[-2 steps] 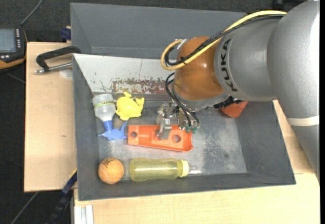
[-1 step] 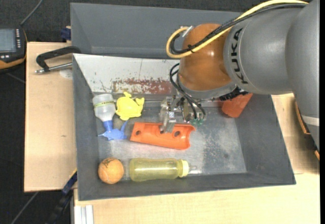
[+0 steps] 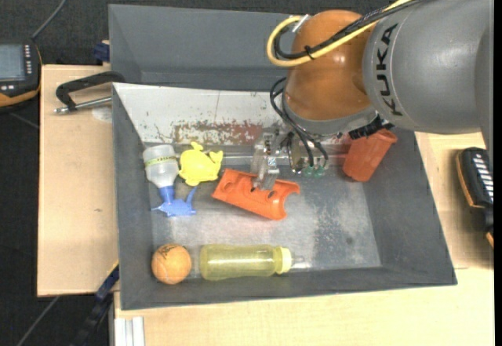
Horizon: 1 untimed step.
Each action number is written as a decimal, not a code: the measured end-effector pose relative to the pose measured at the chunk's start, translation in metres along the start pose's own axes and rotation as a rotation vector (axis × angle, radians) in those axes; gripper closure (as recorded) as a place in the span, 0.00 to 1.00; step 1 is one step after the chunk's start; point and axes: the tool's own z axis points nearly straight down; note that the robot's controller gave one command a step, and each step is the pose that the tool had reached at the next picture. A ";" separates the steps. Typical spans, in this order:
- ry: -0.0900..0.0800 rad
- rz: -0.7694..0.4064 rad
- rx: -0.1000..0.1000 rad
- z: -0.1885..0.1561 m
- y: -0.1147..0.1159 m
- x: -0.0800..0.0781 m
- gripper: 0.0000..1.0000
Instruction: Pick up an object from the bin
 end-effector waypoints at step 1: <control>0.007 0.018 0.000 -0.030 -0.001 0.004 1.00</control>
Offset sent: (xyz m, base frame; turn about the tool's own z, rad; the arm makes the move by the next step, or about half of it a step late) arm -0.0041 -0.0109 0.1142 0.0015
